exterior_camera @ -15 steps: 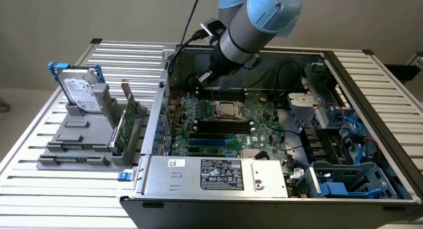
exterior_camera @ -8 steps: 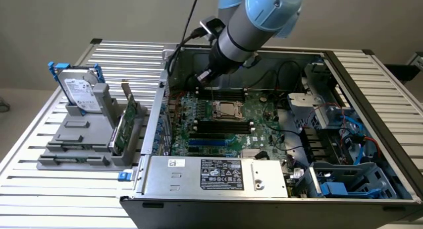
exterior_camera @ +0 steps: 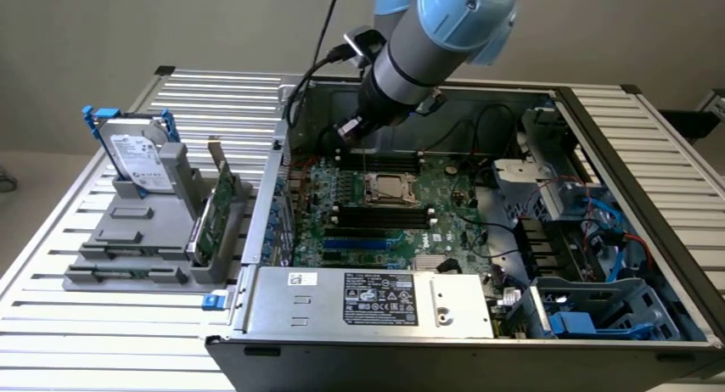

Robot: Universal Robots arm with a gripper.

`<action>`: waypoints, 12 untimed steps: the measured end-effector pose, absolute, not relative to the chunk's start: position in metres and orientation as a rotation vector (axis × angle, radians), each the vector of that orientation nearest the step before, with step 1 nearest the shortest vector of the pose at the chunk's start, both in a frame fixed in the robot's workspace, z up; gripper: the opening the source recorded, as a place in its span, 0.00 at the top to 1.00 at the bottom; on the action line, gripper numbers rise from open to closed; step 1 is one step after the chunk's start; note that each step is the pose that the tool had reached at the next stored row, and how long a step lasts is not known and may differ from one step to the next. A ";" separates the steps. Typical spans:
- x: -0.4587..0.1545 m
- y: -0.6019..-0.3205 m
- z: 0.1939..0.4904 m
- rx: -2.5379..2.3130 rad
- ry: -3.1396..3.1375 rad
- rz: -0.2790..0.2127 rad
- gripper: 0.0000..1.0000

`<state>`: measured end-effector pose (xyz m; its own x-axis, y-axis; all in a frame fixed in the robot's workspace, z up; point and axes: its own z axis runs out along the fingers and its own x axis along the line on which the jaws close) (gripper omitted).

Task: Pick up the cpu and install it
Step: 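Close the cpu cover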

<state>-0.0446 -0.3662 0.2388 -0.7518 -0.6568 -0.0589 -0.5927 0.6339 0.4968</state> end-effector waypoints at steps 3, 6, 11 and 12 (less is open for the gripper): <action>-0.045 -0.366 0.239 1.013 -2.742 -0.754 0.89; -0.045 -0.366 0.239 0.979 -2.760 -0.750 0.89; -0.045 -0.366 0.240 0.924 -2.789 -0.739 0.89; -0.045 -0.366 0.240 0.914 -2.794 -0.735 0.89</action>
